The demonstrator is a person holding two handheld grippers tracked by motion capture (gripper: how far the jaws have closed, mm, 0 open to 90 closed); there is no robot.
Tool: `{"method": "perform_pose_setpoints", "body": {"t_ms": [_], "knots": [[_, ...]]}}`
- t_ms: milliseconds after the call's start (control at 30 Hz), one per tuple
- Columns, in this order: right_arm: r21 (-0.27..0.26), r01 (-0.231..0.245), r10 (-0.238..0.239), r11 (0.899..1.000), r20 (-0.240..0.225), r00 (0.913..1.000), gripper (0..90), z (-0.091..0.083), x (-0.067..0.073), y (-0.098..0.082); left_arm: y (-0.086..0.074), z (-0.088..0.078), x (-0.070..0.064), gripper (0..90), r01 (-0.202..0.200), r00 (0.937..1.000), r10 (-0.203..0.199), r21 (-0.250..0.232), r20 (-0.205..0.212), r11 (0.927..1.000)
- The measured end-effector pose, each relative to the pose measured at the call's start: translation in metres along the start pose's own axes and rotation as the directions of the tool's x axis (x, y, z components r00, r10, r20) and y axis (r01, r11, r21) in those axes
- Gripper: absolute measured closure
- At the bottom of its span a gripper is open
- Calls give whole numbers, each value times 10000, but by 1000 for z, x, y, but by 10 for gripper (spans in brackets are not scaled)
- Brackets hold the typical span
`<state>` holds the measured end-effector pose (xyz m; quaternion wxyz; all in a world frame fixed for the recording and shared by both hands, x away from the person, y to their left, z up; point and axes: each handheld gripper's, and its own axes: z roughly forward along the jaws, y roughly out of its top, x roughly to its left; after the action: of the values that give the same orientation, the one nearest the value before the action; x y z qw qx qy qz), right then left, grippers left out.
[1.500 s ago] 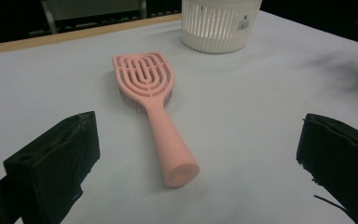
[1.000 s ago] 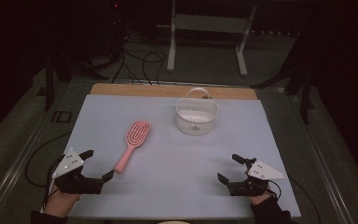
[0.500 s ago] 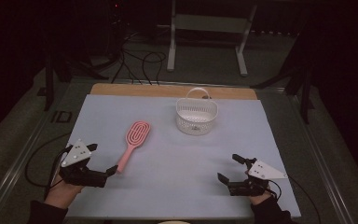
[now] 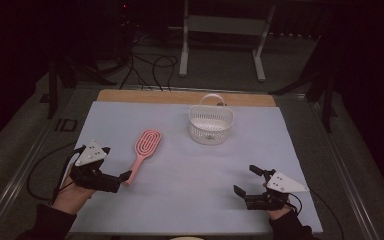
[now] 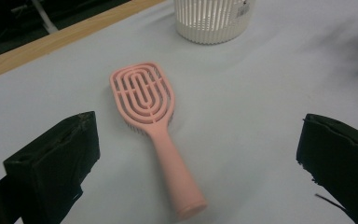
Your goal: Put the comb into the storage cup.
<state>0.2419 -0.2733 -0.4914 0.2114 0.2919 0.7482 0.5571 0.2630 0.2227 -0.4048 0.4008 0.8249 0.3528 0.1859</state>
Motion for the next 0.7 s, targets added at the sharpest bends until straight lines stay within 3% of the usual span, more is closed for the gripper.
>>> {"method": "perform_pose_setpoints", "body": {"t_ms": [267,700], "knots": [[37,-6,6,10000,-12,10000,101,0,0,0,10,12,3,1,92,9999,-97,417,103,9991],[4,15,-15,10000,14,10000,101,0,0,0,26,36,5,1,565,9981,-528,1288,-320,9901]]}}
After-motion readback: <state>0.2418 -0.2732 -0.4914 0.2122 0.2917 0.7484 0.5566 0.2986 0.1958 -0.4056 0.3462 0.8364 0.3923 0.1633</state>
